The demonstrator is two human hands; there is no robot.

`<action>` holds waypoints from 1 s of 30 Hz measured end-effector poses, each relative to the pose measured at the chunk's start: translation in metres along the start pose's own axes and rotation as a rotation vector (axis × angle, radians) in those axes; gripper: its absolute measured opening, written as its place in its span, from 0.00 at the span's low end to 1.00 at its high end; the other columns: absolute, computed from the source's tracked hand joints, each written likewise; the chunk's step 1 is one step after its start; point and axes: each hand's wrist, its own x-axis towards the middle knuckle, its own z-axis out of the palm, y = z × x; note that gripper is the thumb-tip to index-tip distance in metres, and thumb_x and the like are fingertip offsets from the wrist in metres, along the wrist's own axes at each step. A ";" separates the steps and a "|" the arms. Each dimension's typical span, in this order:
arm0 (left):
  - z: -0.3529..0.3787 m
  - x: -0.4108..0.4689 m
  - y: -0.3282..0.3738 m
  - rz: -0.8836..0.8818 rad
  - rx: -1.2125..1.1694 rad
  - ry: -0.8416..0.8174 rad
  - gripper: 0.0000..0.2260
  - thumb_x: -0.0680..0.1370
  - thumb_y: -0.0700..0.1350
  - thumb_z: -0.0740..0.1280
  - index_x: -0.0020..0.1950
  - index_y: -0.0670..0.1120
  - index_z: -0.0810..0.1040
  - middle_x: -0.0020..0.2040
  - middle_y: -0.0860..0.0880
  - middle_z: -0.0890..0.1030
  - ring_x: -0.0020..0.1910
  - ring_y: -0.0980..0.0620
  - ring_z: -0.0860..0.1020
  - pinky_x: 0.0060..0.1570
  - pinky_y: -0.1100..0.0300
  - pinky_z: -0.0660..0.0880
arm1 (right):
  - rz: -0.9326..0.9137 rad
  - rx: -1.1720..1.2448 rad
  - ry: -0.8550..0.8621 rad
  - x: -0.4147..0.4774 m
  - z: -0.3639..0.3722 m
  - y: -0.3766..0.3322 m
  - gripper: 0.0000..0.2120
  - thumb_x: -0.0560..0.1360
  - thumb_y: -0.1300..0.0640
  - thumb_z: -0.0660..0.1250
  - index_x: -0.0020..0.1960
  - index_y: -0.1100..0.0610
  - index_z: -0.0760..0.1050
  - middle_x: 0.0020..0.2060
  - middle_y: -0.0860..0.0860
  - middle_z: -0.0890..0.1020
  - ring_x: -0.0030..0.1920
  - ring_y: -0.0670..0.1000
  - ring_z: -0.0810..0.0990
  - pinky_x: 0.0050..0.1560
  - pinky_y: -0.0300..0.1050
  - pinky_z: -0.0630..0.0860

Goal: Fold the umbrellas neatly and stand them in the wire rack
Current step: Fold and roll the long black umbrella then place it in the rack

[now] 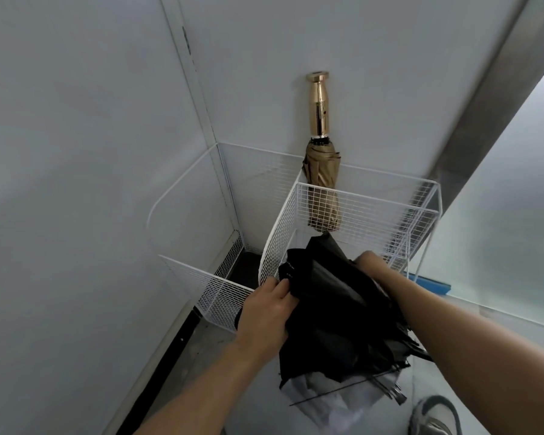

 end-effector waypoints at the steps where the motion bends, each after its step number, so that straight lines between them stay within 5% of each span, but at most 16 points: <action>1: 0.000 0.000 0.001 0.001 -0.011 -0.003 0.09 0.65 0.36 0.76 0.40 0.46 0.79 0.40 0.52 0.75 0.39 0.51 0.70 0.33 0.62 0.60 | 0.005 0.019 -0.012 -0.001 0.000 0.002 0.14 0.81 0.58 0.63 0.52 0.71 0.77 0.43 0.59 0.76 0.44 0.57 0.76 0.44 0.45 0.68; 5: -0.005 -0.005 -0.003 -0.011 -0.034 -0.019 0.06 0.69 0.39 0.75 0.43 0.46 0.80 0.42 0.52 0.77 0.40 0.51 0.71 0.32 0.59 0.68 | -0.064 0.134 -0.052 -0.016 -0.007 -0.001 0.16 0.81 0.59 0.62 0.57 0.72 0.79 0.43 0.58 0.78 0.43 0.58 0.77 0.43 0.43 0.68; 8: -0.023 -0.009 -0.004 -0.017 -0.039 -0.007 0.07 0.68 0.38 0.74 0.42 0.46 0.80 0.42 0.52 0.78 0.40 0.51 0.72 0.32 0.60 0.69 | -0.079 0.288 -0.050 -0.045 -0.023 0.000 0.15 0.81 0.54 0.65 0.50 0.67 0.79 0.38 0.56 0.77 0.32 0.50 0.73 0.30 0.38 0.69; 10: -0.036 -0.012 -0.006 -0.042 -0.054 0.015 0.09 0.66 0.36 0.75 0.43 0.45 0.80 0.44 0.51 0.78 0.40 0.49 0.73 0.31 0.59 0.69 | -0.095 0.390 -0.019 -0.064 -0.034 0.002 0.16 0.80 0.52 0.66 0.45 0.66 0.79 0.33 0.56 0.75 0.30 0.51 0.73 0.30 0.39 0.68; 14: -0.065 -0.025 -0.007 -0.146 -0.102 0.090 0.23 0.66 0.34 0.76 0.58 0.47 0.78 0.52 0.48 0.81 0.47 0.45 0.78 0.34 0.53 0.78 | -0.262 0.263 0.356 -0.119 -0.059 0.000 0.13 0.80 0.48 0.64 0.52 0.56 0.83 0.40 0.50 0.82 0.43 0.53 0.81 0.44 0.44 0.73; 16: -0.080 -0.033 -0.001 -0.188 -0.114 0.163 0.22 0.68 0.36 0.73 0.59 0.49 0.76 0.53 0.47 0.82 0.48 0.44 0.79 0.35 0.55 0.79 | -0.369 0.342 0.490 -0.156 -0.068 -0.009 0.10 0.79 0.48 0.65 0.50 0.52 0.83 0.40 0.46 0.83 0.46 0.52 0.82 0.48 0.47 0.76; 21: -0.112 -0.056 0.017 -0.370 -0.196 0.269 0.15 0.71 0.43 0.62 0.56 0.48 0.78 0.51 0.49 0.82 0.49 0.47 0.79 0.39 0.64 0.71 | -0.721 0.530 0.665 -0.261 -0.069 -0.027 0.12 0.79 0.52 0.67 0.38 0.52 0.80 0.30 0.46 0.81 0.29 0.45 0.78 0.36 0.41 0.76; 24: -0.127 -0.067 0.030 -0.460 -0.253 0.302 0.18 0.73 0.50 0.58 0.52 0.42 0.81 0.48 0.46 0.83 0.46 0.42 0.81 0.41 0.61 0.71 | -0.901 0.494 0.688 -0.300 -0.051 -0.024 0.19 0.78 0.50 0.67 0.30 0.56 0.73 0.23 0.51 0.74 0.25 0.50 0.71 0.30 0.48 0.70; 27: -0.141 -0.074 0.042 -0.563 -0.408 0.365 0.09 0.76 0.45 0.64 0.55 0.49 0.79 0.50 0.53 0.82 0.51 0.46 0.81 0.51 0.53 0.76 | -0.778 0.301 0.606 -0.297 -0.032 -0.010 0.27 0.74 0.36 0.65 0.25 0.52 0.66 0.20 0.47 0.68 0.23 0.46 0.66 0.30 0.48 0.69; 30: -0.148 -0.083 0.054 -0.615 -0.608 0.365 0.17 0.76 0.37 0.69 0.54 0.59 0.76 0.49 0.61 0.83 0.52 0.58 0.81 0.55 0.59 0.77 | -0.499 0.286 0.396 -0.288 -0.028 -0.004 0.31 0.63 0.23 0.65 0.29 0.53 0.72 0.23 0.43 0.73 0.26 0.43 0.72 0.34 0.44 0.71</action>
